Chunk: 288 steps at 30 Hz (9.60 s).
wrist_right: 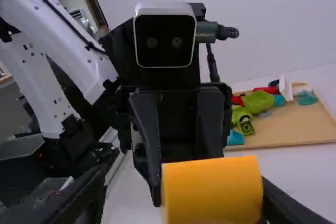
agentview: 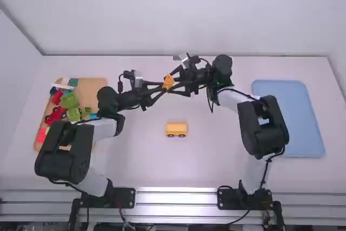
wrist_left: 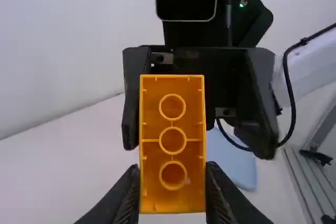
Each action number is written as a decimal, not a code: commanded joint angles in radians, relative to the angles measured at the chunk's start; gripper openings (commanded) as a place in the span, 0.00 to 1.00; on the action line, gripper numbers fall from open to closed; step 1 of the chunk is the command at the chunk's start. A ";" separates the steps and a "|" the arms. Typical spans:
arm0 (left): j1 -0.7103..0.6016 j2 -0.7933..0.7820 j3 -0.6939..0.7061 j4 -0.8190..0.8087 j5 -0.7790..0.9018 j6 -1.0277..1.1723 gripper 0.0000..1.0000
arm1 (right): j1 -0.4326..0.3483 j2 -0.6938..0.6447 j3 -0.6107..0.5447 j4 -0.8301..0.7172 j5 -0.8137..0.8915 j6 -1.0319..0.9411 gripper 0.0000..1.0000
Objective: Assemble lego blocks to make yellow taxi
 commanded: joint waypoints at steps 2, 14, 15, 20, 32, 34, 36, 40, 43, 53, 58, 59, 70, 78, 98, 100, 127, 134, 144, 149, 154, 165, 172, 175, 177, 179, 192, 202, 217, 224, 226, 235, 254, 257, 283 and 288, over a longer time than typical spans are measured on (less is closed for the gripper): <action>0.011 0.006 0.021 0.003 0.000 -0.006 0.24 | -0.007 0.006 0.029 0.006 -0.011 -0.002 0.53; 0.012 0.006 0.022 0.004 -0.002 -0.006 0.32 | -0.010 0.006 0.029 0.024 -0.014 -0.002 0.23; 0.013 0.006 0.022 0.008 -0.003 -0.006 0.39 | -0.006 0.006 0.029 0.024 -0.012 -0.006 0.22; 0.013 0.006 0.021 0.003 -0.004 0.013 0.99 | -0.020 0.006 0.029 0.031 -0.001 -0.031 0.17; 0.013 0.006 0.004 -0.307 -0.307 0.102 0.99 | -0.111 0.005 0.029 -0.146 0.257 -0.164 0.11; 0.013 0.006 -0.003 -0.345 -0.319 0.133 0.99 | -0.121 0.001 0.029 -0.247 0.318 -0.225 0.11; 0.013 0.006 -0.007 -0.366 -0.308 0.190 0.99 | -0.122 -0.005 0.030 -0.375 0.380 -0.301 0.11; 0.013 0.006 -0.007 -0.397 -0.309 0.268 0.99 | -0.120 -0.034 0.046 -0.650 0.504 -0.463 0.11; 0.013 0.006 -0.007 -0.414 -0.309 0.304 0.99 | -0.101 -0.082 0.072 -0.926 0.655 -0.616 0.11; 0.013 0.006 0.026 -0.481 -0.317 0.371 0.99 | 0.031 -0.180 0.242 -1.773 1.267 -1.102 0.08; 0.013 0.006 0.043 -0.523 -0.317 0.377 0.99 | 0.077 -0.180 0.248 -1.997 1.434 -1.257 0.08; 0.013 0.006 0.043 -0.524 -0.317 0.377 0.99 | 0.092 -0.180 0.236 -2.041 1.463 -1.315 0.08; 0.013 0.006 0.042 -0.525 -0.317 0.377 0.99 | 0.185 -0.173 0.048 -2.023 1.594 -1.511 0.16; 0.013 0.006 0.042 -0.525 -0.317 0.376 0.99 | 0.209 -0.171 -0.082 -1.879 1.574 -1.521 0.18; 0.013 0.006 0.039 -0.523 -0.310 0.376 0.99 | 0.204 -0.171 -0.150 -1.810 1.519 -1.513 0.89; 0.013 0.006 0.039 -0.521 -0.322 0.376 0.99 | 0.206 -0.173 -0.145 -1.806 1.540 -1.514 0.99; -0.079 0.006 0.051 -1.121 0.100 1.447 0.99 | -0.294 -0.373 -0.531 -1.330 0.572 -1.819 0.99; -0.171 0.006 0.051 -1.184 -0.122 1.476 0.99 | -0.338 -0.357 -0.615 -1.187 0.562 -1.818 0.99; -0.168 0.006 0.050 -1.194 -0.108 1.458 0.99 | -0.305 -0.150 -0.560 -1.105 0.478 -1.863 0.99; -0.168 0.006 0.050 -1.173 -0.107 1.382 0.99 | -0.324 -0.022 -0.497 -1.111 0.458 -1.946 0.93; -0.169 0.006 0.050 -1.176 -0.107 1.382 0.99 | -0.347 0.039 -0.447 -1.182 0.451 -1.998 0.56; -0.170 0.006 0.050 -1.175 -0.108 1.382 0.99 | -0.312 0.048 -0.435 -1.243 0.531 -2.061 0.69; -0.170 0.006 0.050 -1.176 -0.107 1.381 0.99 | -0.272 0.048 -0.435 -1.207 0.574 -1.994 0.47; -0.170 0.006 0.050 -1.176 -0.108 1.381 0.99 | -0.286 0.048 -0.436 -1.213 0.571 -1.994 0.44; -0.170 0.006 0.050 -1.176 -0.107 1.381 0.99 | -0.298 0.048 -0.436 -1.213 0.570 -1.993 0.44; -0.170 0.006 0.050 -1.176 -0.107 1.382 0.99 | -0.312 0.048 -0.436 -1.225 0.568 -1.992 0.46; -0.170 0.006 0.050 -1.176 -0.107 1.381 0.99 | -0.268 0.048 -0.436 -1.231 0.572 -2.012 0.36; -0.166 0.015 0.024 -1.142 -0.158 1.381 0.99 | -0.301 0.033 -0.402 -1.265 0.485 -1.924 0.18; -0.196 0.303 0.053 -0.912 -0.164 1.367 0.99 | -0.162 -0.264 -0.307 -1.546 0.597 -1.881 0.20; -0.192 0.344 0.072 -0.889 -0.163 1.366 0.98 | -0.081 -0.378 -0.400 -1.399 0.661 -1.741 0.18; -0.196 0.349 0.067 -0.872 -0.162 1.371 0.96 | -0.065 -0.381 -0.452 -1.295 0.636 -1.690 0.18; -0.200 0.373 0.067 -0.860 -0.159 1.415 0.69 | 0.000 -0.321 -0.580 -0.913 0.618 -1.464 0.16; -0.198 0.373 0.067 -0.860 -0.160 1.408 0.35 | 0.030 -0.021 -0.429 -0.848 0.442 -1.452 0.12; -0.196 0.373 0.067 -0.859 -0.160 1.408 0.35 | 0.029 -0.016 -0.428 -0.868 0.443 -1.452 0.11; -0.191 0.373 0.068 -0.848 -0.160 1.384 0.35 | 0.134 -0.037 -0.430 -0.948 0.694 -1.511 0.03; -0.191 0.373 0.067 -0.832 -0.161 1.363 0.34 | 0.136 -0.037 -0.427 -0.941 0.732 -1.470 0.02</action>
